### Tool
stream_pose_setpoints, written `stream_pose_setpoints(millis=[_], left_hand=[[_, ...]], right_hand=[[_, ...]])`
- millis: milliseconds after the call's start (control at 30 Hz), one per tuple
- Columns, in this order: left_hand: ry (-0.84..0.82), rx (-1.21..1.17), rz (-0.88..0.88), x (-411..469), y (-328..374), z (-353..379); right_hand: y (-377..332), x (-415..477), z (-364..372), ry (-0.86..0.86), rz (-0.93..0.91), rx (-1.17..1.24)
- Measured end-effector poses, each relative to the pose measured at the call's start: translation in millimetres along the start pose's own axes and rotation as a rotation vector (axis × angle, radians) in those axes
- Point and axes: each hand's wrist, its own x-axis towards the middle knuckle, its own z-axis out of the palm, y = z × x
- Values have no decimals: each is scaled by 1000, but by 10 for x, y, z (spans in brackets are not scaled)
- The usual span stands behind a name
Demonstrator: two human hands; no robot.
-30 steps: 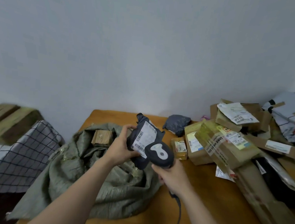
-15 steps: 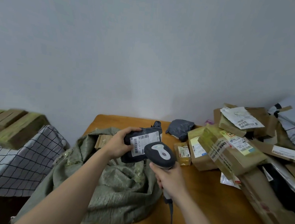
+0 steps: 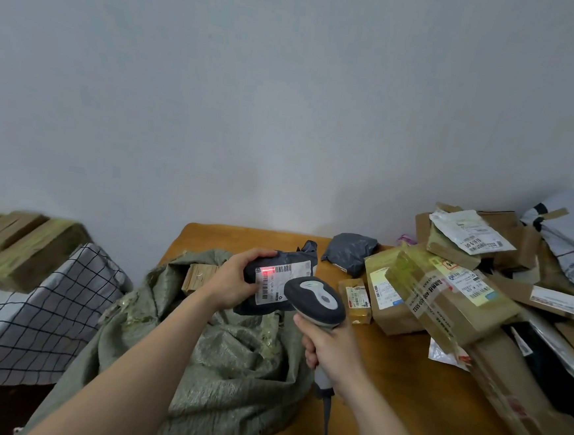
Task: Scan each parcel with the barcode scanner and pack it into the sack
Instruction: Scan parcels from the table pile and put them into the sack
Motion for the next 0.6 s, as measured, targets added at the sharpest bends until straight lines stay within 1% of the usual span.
stream_pose_setpoints(millis=[300,467,533,600], left_hand=[[18,-4,15,48,-86,-4],[138,-73,79,46,-32,-24],[198,1,95,72,-6,-52],[200,75,89,111,8,-89]], right_hand=[[-2,10,34,23,8,-1],[-2,31,42,28,-2,-36],[7,40,42,24,-17,-60],[17,48,49,19,-23,-85]])
